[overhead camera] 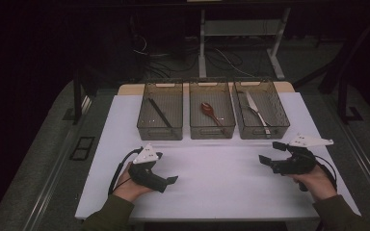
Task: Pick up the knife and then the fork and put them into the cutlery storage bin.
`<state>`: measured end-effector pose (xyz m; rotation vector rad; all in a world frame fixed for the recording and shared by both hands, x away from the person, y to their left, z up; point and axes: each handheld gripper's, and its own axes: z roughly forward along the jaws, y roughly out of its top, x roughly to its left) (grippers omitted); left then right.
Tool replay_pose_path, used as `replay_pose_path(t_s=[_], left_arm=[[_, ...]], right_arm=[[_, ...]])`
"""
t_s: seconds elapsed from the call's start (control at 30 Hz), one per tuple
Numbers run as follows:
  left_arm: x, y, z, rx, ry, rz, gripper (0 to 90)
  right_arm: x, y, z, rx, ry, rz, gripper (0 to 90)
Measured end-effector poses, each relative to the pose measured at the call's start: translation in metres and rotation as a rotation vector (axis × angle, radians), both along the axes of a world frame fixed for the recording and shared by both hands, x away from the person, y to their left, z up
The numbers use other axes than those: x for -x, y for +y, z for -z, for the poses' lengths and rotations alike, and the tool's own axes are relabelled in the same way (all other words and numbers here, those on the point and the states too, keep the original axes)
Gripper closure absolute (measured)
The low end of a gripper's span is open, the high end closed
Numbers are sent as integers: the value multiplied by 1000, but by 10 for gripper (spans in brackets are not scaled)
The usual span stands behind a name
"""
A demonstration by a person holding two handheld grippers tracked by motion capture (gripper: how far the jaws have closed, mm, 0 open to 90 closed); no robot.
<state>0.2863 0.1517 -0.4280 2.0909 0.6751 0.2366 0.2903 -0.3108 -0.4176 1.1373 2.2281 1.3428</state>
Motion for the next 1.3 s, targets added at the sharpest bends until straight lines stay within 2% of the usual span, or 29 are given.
replay_pose_path(t_s=[0.3, 0.5, 0.67, 0.7, 0.73, 0.8, 0.87, 1.3], left_arm=[[1, -1, 0, 6, 0, -1, 0], [0, 0, 0, -5, -5, 7, 0], [0, 0, 0, -9, -5, 9, 0], [1, 0, 0, -10, -5, 9, 0], [1, 0, 0, -11, -5, 10, 0], [1, -1, 0, -11, -5, 10, 0], [1, -1, 0, -12, -5, 10, 0], [1, -2, 1, -9, -5, 5, 0]], right_arm=[[17, 3, 11, 14, 8, -18, 176], [22, 4, 13, 6, 6, -12, 176], [27, 8, 18, 28, 3, -23, 176], [27, 9, 19, 29, 3, -26, 167], [28, 9, 20, 27, 9, -33, 122], [28, 11, 22, 30, 25, -51, 119], [28, 12, 23, 48, 16, -48, 119], [28, 13, 25, 62, 29, -53, 119]])
